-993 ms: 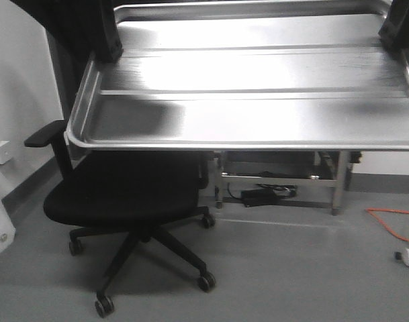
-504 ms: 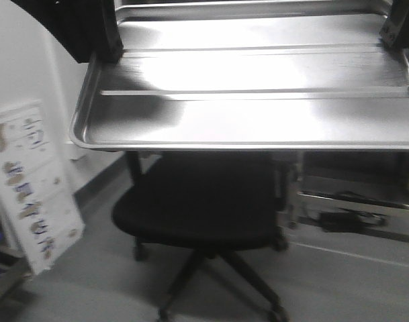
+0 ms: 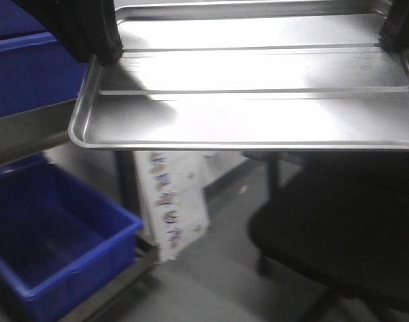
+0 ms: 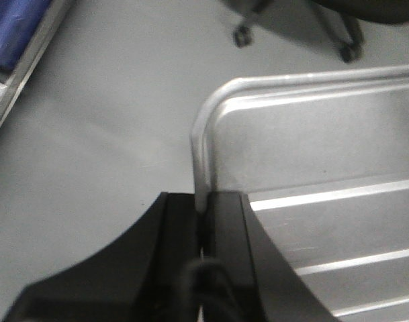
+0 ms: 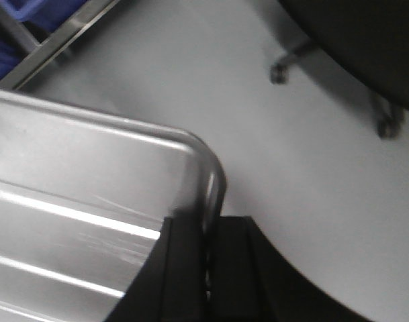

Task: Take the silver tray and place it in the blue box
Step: 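Keep the tray held level with both grippers while driving, then carry the tray with both grippers over the empty blue bin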

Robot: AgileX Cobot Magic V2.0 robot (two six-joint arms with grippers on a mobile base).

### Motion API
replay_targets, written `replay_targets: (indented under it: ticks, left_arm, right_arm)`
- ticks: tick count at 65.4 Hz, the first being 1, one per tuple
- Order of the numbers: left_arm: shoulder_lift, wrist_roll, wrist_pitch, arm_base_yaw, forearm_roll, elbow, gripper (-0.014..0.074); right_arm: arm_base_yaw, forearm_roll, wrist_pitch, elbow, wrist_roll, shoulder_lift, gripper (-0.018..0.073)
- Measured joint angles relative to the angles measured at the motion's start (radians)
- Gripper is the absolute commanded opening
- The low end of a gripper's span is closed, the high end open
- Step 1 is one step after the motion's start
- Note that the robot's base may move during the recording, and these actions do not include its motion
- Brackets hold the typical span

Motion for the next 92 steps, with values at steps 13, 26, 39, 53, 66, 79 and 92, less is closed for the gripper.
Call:
replay_targets:
  ticks: [13,26,39,53,66,79,92]
  left_arm:
    - [0.000,0.000,0.000,0.000,0.000,0.000,-0.0105]
    - [0.000,0.000,0.000,0.000,0.000,0.000,-0.0105]
    - [0.000,0.000,0.000,0.000,0.000,0.000,-0.0105]
    - [0.000,0.000,0.000,0.000,0.000,0.000,-0.0105]
    - [0.000,0.000,0.000,0.000,0.000,0.000,-0.0105]
    - [0.000,0.000,0.000,0.000,0.000,0.000,-0.0105]
    - [0.000,0.000,0.000,0.000,0.000,0.000,-0.0105]
  right_arm:
    - [0.000,0.000,0.000,0.000,0.000,0.000,0.0060]
    - [0.000,0.000,0.000,0.000,0.000,0.000,0.0060]
    - [0.000,0.000,0.000,0.000,0.000,0.000,0.0060]
    - [0.000,0.000,0.000,0.000,0.000,0.000,0.0060]
    - [0.000,0.000,0.000,0.000,0.000,0.000,0.0060]
    - [0.000,0.000,0.000,0.000,0.000,0.000,0.0060]
    - [0.000,0.000,0.000,0.000,0.000,0.000,0.0060]
